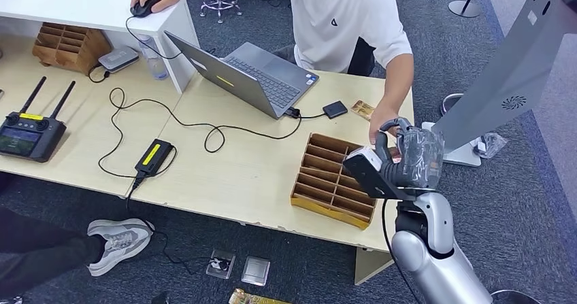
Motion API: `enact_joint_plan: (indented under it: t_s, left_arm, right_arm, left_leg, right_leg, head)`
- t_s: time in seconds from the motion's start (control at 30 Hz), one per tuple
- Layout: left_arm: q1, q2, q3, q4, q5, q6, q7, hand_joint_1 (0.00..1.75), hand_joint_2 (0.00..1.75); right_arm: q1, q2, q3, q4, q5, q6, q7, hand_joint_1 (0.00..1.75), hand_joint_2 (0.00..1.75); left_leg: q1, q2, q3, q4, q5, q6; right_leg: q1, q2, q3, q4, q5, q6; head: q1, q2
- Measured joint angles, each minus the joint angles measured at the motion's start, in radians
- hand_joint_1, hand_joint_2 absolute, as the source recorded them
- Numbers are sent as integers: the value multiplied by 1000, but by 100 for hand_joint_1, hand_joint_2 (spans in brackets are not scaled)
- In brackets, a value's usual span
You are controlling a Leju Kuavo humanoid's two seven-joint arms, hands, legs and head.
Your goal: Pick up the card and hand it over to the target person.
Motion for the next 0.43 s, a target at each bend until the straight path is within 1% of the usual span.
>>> enact_joint_plan:
  t_s: [0.07, 0.1, 0.13, 0.2, 0.23, 0.27, 0.43]
  left_arm:
    - [0, -1, 1, 0, 2, 3, 0, 0, 175]
    - [0, -2, 2, -1, 4, 5, 0, 0, 175]
    - [0, -2, 3, -1, 5, 6, 0, 0, 175]
    - [0, -3, 4, -1, 7, 8, 0, 0, 175]
    - [0, -3, 5, -1, 8, 10, 0, 0, 175]
    - [-1, -4, 6, -1, 9, 11, 0, 0, 175]
    - [-1, -7, 10, -3, 15, 22, 3, 0, 175]
  right_arm:
    - [-11, 15, 8, 43, -3, 6, -5, 175, 175]
    - [-18, 25, 14, 70, -8, 11, -8, 169, 175]
    - [-23, 31, 17, 86, -13, 12, -12, 153, 175]
    - [-32, 44, 23, 120, -23, 12, -21, 66, 175]
    - [-34, 47, 25, 128, -27, 9, -25, 27, 175]
    - [-36, 51, 26, 136, -31, 7, -29, 0, 175]
    - [-38, 48, 37, 120, -46, 8, -35, 0, 175]
  left_leg:
    - [0, 1, 1, 0, -1, 0]
    - [0, 1, 1, 0, 0, 0]
    - [0, 2, 1, 0, -1, 0]
    - [0, 3, 2, -1, -1, 0]
    - [0, 3, 2, -1, -1, 0]
    - [0, 3, 2, -1, -1, 0]
    - [0, 4, 1, -1, 0, 0]
  right_leg:
    - [0, 1, 0, 0, 0, 0]
    - [0, 1, 0, 0, 0, 0]
    - [0, 2, 1, 0, 0, 0]
    - [0, 2, 1, 0, 0, 0]
    - [0, 3, 1, 0, 0, 0]
    - [0, 3, 1, 0, 0, 0]
    - [0, 4, 1, 0, 1, 0]
  head:
    - [0, 0]
    - [0, 0]
    - [0, 0]
    - [0, 0]
    - [0, 0]
    - [0, 0]
    - [0, 0]
